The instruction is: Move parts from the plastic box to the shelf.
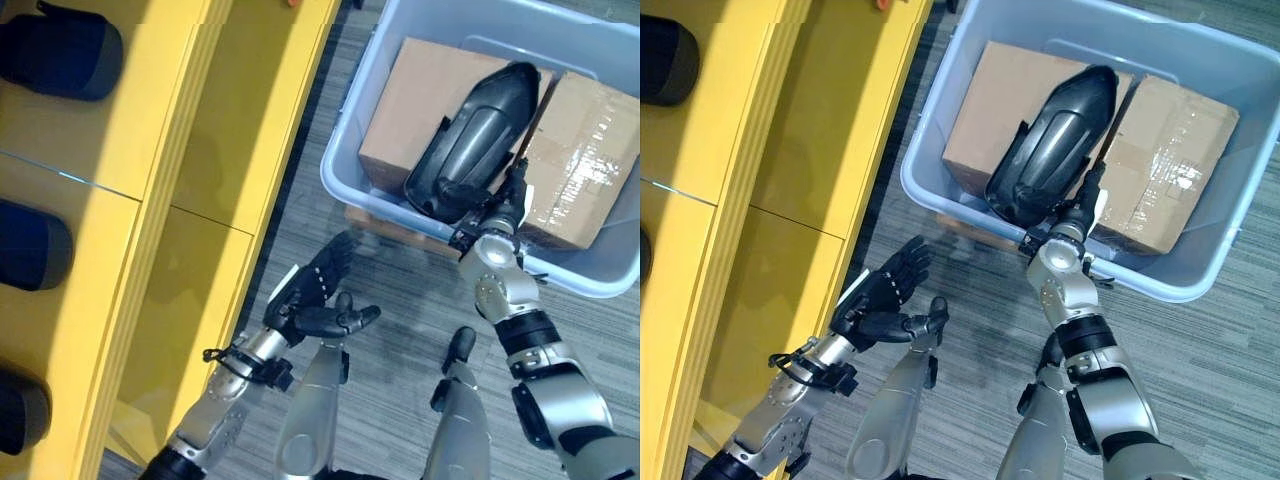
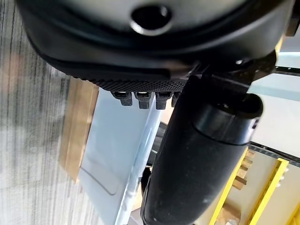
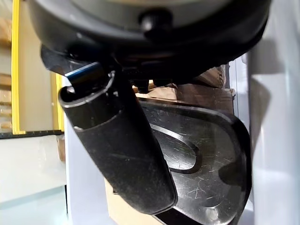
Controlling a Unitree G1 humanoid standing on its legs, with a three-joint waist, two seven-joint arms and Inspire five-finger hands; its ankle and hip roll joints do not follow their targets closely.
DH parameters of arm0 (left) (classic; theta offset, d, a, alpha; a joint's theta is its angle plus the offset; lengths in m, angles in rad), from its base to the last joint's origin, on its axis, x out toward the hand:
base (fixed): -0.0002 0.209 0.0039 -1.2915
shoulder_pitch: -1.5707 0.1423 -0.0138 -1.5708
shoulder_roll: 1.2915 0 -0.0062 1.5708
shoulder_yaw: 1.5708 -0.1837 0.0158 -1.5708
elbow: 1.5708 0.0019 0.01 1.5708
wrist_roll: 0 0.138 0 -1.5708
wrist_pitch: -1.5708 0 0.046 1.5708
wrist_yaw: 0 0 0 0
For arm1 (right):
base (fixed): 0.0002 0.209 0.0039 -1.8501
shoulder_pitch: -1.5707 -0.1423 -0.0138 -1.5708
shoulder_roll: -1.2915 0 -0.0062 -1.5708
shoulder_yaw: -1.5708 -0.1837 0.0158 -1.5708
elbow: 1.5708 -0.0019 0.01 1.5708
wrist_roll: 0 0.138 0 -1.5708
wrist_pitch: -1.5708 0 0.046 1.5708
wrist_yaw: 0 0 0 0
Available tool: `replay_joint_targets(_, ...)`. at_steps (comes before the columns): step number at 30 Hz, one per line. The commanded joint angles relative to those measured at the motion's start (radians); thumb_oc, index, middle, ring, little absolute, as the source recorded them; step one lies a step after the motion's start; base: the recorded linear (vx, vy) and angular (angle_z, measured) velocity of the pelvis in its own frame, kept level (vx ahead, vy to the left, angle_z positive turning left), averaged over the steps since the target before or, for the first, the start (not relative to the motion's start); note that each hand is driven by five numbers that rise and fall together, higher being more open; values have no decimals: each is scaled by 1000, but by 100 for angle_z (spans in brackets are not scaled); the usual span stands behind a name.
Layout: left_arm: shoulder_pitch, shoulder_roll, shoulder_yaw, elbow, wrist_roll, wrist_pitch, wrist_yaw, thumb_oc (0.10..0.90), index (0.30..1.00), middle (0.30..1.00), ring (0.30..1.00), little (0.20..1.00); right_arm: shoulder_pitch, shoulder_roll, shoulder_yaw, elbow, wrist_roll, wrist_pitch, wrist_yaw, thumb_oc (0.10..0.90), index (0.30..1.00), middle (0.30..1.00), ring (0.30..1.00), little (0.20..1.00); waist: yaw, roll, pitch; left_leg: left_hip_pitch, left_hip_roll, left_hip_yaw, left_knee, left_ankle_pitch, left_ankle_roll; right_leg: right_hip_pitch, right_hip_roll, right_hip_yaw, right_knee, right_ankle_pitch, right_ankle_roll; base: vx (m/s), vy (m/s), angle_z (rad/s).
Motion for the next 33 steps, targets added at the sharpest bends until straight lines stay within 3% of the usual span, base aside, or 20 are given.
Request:
replay_joint_targets(1,-19,-25,2,-127,8,-85,10,900,1000,1000,1000,1000,-74,-43,-6,33,34,17,-33,900,1000,1000,1000,1000,24,32,-19,30,-79,83,-49,-36,86,-44,56,-27,104,-33,-56,0,0,0)
replay_joint_targets(2,-28,-25,-2,-124,8,-84,16,900,1000,1000,1000,1000,-85,-46,-5,66,53,34,-27,629,621,621,621,621,26,33,-19,19,-80,81,-43,-37,86,-52,56,-29,107,-33,-56,0,0,0)
replay_joint_targets(3,-37,-24,-5,-121,4,-82,20,900,1000,1000,1000,1000,-96,-50,-4,89,69,48,-22,425,336,336,336,336,28,33,-19,10,-81,80,-39,-38,85,-60,58,-30,108,-33,-56,0,0,0)
replay_joint_targets(4,-49,-29,-10,-115,4,-75,28,900,1000,1000,1000,1000,-115,-57,-1,156,185,74,7,400,300,300,300,300,33,36,-19,-9,-81,80,-31,-38,84,-75,58,-33,113,-34,-56,0,0,0)
replay_joint_targets(5,-69,-36,-21,-104,12,-70,38,900,1000,1000,1000,1000,-137,-50,3,239,265,62,49,400,300,300,300,300,40,39,-19,-34,-82,79,-20,-37,84,-94,59,-36,120,-37,-59,0,0,0)
replay_joint_targets(13,-124,-46,-57,-72,15,-79,81,900,1000,1000,1000,1000,-225,-115,66,492,215,95,109,400,300,300,300,300,62,72,-19,-146,-98,71,-6,-18,85,-202,69,-48,160,-48,-66,-6,17,-2)
replay_joint_targets(25,-140,-56,-52,-70,29,-99,76,900,1000,1000,1000,1000,-144,-150,32,668,296,94,253,400,300,300,300,300,48,87,-19,-186,-105,74,7,-18,85,-254,78,-39,177,-57,-71,-19,-29,4)
replay_joint_targets(28,-139,-58,-48,-70,30,-103,69,900,1000,1000,1000,1000,-121,-150,20,691,286,69,288,400,300,300,300,300,42,88,-19,-169,-100,80,1,-20,82,-241,77,-36,168,-57,-70,0,0,0)
replay_joint_targets(33,-121,-41,-27,-91,10,-109,41,900,1000,1000,1000,1000,-101,-173,7,659,294,-30,391,400,300,300,300,300,27,82,-19,-108,-87,92,-7,-28,74,-188,76,-31,145,-57,-69,-18,-35,-5)
